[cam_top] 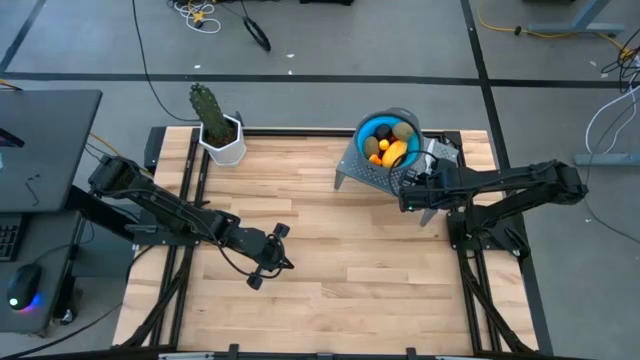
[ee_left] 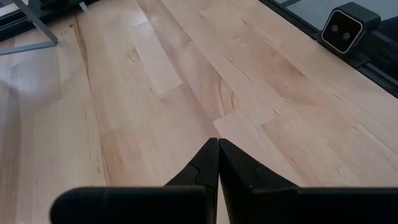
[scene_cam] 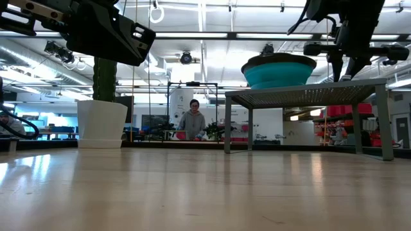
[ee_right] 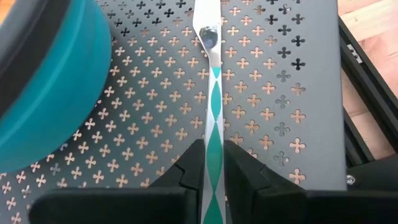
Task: Pick & Place Fruit
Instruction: Put the green table knife on the shelf
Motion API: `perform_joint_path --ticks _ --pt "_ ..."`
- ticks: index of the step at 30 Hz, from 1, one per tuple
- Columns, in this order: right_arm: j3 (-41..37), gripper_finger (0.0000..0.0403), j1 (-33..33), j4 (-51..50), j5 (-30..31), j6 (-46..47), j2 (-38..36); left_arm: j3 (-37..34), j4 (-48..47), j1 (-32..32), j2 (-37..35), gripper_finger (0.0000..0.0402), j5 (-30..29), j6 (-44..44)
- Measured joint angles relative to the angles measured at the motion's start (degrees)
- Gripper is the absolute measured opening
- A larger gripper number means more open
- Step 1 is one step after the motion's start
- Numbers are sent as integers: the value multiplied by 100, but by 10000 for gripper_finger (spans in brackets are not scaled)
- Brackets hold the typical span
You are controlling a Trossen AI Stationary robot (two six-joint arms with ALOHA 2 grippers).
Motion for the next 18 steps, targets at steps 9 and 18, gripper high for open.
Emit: perform_joint_path --ticks 9,18 --pt "211 90 80 -203 -61 -87 -35 0 -2 0 0 18 2 -20" --pt "219 154 80 -154 -84 -201 -35 0 -4 -4 0 18 247 -55"
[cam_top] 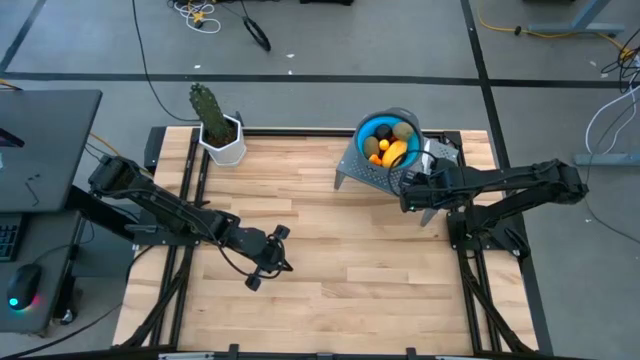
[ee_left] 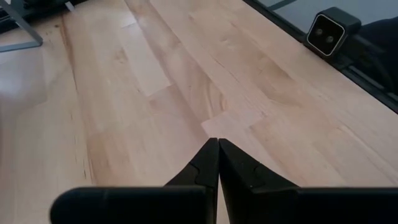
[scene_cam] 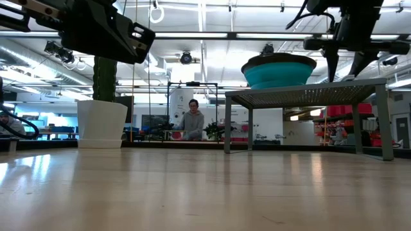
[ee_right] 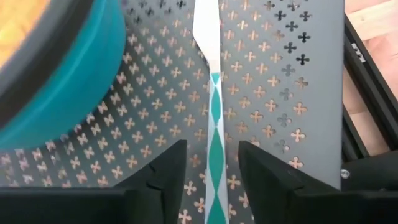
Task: Pick & Place Fruit
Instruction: Put the green table knife on the shelf
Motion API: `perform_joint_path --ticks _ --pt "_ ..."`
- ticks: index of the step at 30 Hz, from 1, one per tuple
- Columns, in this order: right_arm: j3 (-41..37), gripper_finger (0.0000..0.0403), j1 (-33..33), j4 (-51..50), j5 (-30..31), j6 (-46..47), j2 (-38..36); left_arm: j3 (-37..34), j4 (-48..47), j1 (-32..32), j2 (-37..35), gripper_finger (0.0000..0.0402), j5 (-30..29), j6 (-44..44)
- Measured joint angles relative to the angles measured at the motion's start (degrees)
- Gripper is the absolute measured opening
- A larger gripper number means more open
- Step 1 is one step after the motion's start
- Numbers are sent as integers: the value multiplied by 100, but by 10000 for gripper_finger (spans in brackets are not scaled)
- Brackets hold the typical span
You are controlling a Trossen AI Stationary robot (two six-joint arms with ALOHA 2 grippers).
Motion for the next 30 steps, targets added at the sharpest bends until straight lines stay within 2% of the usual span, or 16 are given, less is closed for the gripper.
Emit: perform_joint_path --ticks 6,10,21,25,30 --pt "39 160 131 -17 -368 -525 0 0 0 0 0 18 -2 9" --pt "210 160 332 -59 -226 -660 -2 0 5 4 0 18 -10 11" --pt "260 159 350 -60 -659 -206 -2 0 30 4 0 18 1 -27" --pt "260 148 350 -62 -670 -125 -2 0 28 4 0 18 9 -39" --pt "260 112 350 -80 -670 -30 -2 0 28 4 0 18 10 -48"
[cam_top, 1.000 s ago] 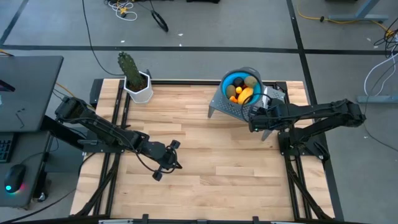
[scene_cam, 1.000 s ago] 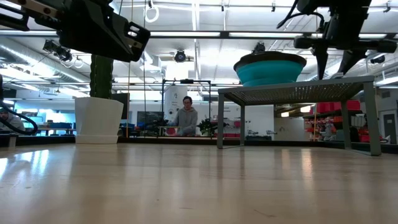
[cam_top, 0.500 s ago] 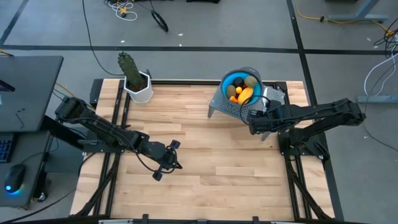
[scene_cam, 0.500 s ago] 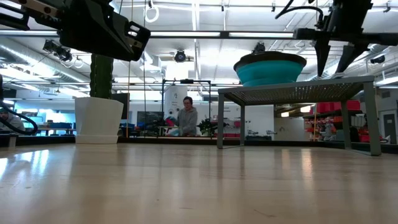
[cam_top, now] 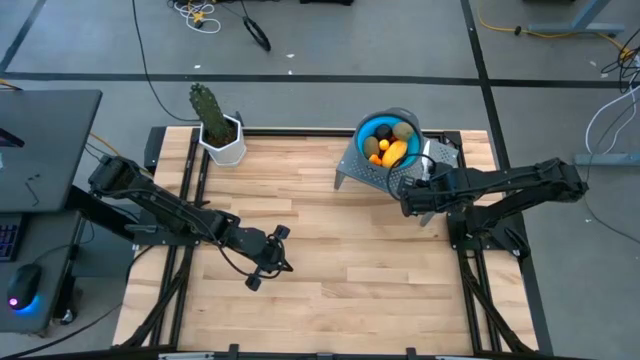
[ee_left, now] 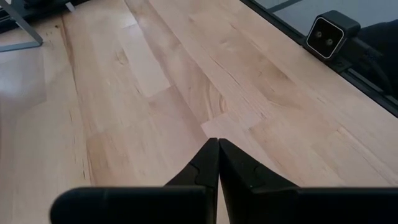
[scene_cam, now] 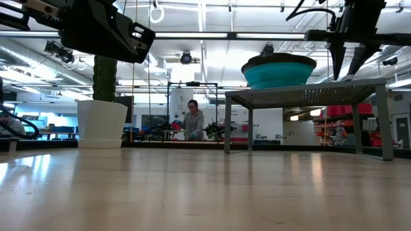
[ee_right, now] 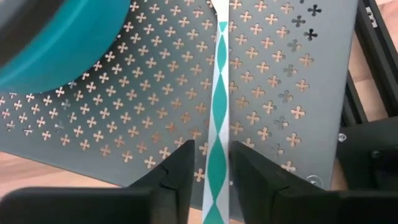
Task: Pick & Place Fruit
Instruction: Put the green table knife on the shelf
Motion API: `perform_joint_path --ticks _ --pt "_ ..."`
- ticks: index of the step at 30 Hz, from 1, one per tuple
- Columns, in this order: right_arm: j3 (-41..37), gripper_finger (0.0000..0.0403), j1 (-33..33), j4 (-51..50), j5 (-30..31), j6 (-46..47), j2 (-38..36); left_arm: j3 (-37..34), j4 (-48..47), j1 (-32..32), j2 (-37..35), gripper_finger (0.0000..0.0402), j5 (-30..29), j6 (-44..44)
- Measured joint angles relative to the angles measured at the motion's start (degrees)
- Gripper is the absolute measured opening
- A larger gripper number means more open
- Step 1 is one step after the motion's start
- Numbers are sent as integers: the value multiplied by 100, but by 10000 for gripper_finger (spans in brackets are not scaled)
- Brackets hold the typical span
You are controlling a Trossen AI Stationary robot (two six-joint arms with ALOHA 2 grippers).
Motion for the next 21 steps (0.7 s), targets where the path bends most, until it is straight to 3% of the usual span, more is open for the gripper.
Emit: perform_joint_path --ticks 9,21 --pt "-77 80 -113 -15 -395 -134 94 0 -3 0 0 18 3 -2" --pt "-173 80 -175 17 -122 169 170 0 -28 0 0 18 6 20"
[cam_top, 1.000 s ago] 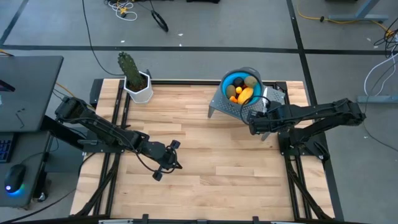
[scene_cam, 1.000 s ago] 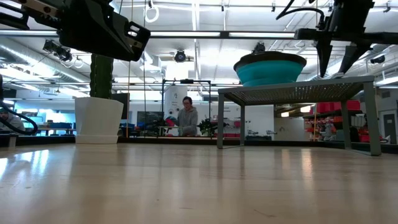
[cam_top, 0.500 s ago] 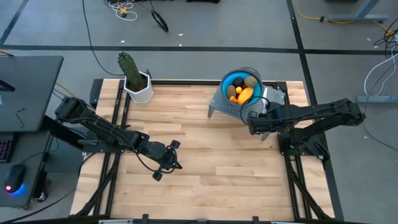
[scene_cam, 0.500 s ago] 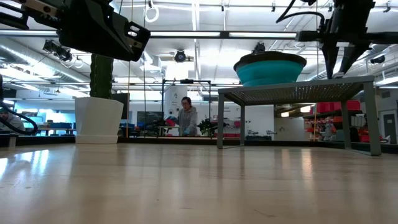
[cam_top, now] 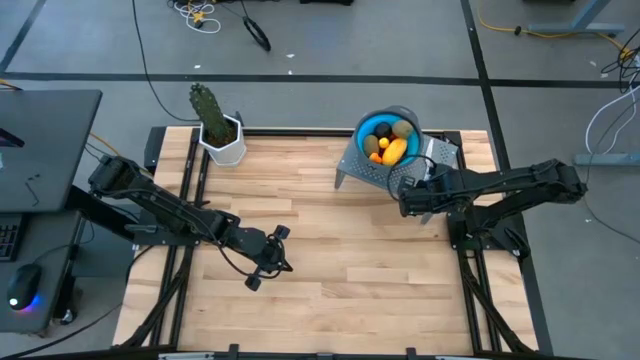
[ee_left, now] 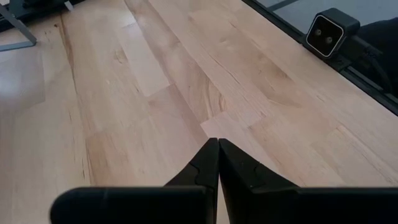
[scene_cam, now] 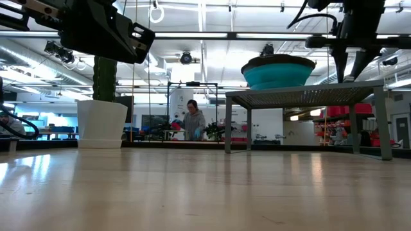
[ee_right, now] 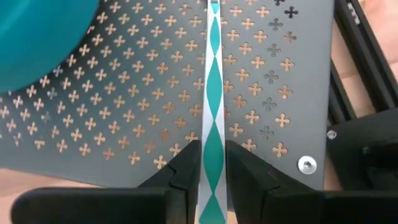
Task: Pick & Place Fruit
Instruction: Put the green table knife on the shelf
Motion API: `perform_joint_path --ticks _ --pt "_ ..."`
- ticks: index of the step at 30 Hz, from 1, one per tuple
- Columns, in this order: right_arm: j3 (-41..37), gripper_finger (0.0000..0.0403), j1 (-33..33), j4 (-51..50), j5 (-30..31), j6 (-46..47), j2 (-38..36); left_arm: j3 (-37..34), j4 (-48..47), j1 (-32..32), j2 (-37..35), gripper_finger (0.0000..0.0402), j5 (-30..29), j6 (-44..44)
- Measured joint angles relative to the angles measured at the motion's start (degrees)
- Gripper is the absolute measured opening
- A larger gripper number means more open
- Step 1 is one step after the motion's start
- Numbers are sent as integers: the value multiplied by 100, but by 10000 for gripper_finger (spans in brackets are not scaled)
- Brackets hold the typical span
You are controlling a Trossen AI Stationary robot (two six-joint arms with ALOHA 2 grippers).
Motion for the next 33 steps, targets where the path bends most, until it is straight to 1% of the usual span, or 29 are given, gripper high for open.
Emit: perform_joint_path --ticks 3,9,15,19,22,33 --pt "-7 80 -2 39 -2 267 0 0 -5 0 0 18 0 -2" --pt "-11 80 -4 114 2 372 0 0 -13 -4 0 18 128 -20" --pt "-22 80 0 154 193 900 7 0 -9 -4 0 18 131 -22" --pt "-24 80 -2 258 330 923 11 0 -20 -2 -1 18 163 -22" --pt "-25 80 -2 263 363 923 13 0 -76 0 0 18 250 -24" --pt "-26 80 9 237 432 874 13 2 -135 0 -2 18 256 -24"
